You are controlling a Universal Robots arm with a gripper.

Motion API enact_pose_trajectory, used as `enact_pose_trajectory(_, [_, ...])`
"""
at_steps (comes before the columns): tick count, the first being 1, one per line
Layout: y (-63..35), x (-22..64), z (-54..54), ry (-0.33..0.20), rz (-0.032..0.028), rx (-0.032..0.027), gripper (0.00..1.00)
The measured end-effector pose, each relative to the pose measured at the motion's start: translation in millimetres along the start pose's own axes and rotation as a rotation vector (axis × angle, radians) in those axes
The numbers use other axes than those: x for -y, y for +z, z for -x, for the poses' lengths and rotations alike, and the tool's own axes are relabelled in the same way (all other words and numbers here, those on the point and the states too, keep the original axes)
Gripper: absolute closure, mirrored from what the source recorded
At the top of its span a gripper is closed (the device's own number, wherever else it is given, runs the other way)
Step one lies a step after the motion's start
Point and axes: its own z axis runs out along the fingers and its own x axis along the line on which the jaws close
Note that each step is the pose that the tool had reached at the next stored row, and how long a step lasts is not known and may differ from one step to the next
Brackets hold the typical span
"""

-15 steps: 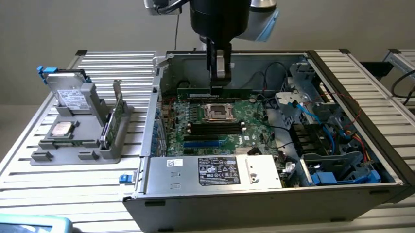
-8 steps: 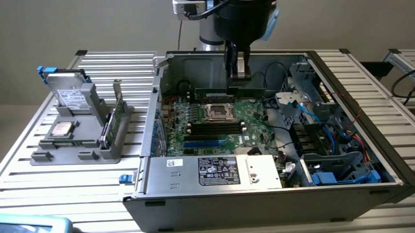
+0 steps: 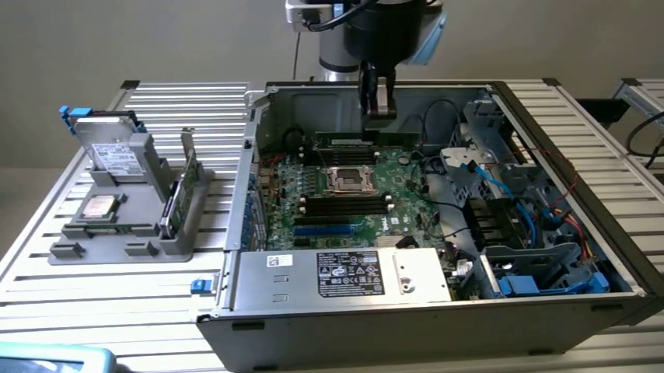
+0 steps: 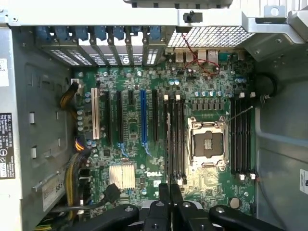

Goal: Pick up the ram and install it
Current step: 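Pick up the ram and move it above insertion slot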

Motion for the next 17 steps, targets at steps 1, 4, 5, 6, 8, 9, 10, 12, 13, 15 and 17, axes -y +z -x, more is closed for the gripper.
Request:
enact_pose_trajectory(1, [1.9,-1.1,2.3,0.000,-0.0007,0.0001,0.87])
enact_pose_trajectory(4, [7.7,-5.9,7.7,-0.001,-0.0052,0.0009,0.87])
enact_pose_trajectory(5, [9.5,-7.7,9.4,-0.002,-0.0069,0.0011,0.87])
enact_pose_trajectory(6, [11.6,-9.7,11.3,-0.002,-0.0088,0.0016,0.87])
enact_pose_trajectory(8, [15.4,-13.4,14.9,-0.002,-0.0123,0.0025,0.87])
enact_pose_trajectory(9, [17.2,-15.3,16.6,-0.003,-0.0138,0.0028,0.87])
enact_pose_trajectory(10, [19.2,-17.1,18.5,-0.003,-0.0154,0.0032,0.87])
enact_pose_trajectory(12, [22.9,-20.8,22.2,-0.003,-0.0183,0.0041,0.87])
enact_pose_trajectory(13, [24.8,-22.6,24.4,-0.003,-0.0191,0.0043,0.87])
enact_pose_trajectory(15, [29.0,-24.5,29.1,-0.004,-0.0200,0.0045,0.87])
enact_pose_trajectory(17, [30.8,-24.7,31.4,-0.011,-0.0195,-0.0057,0.87])
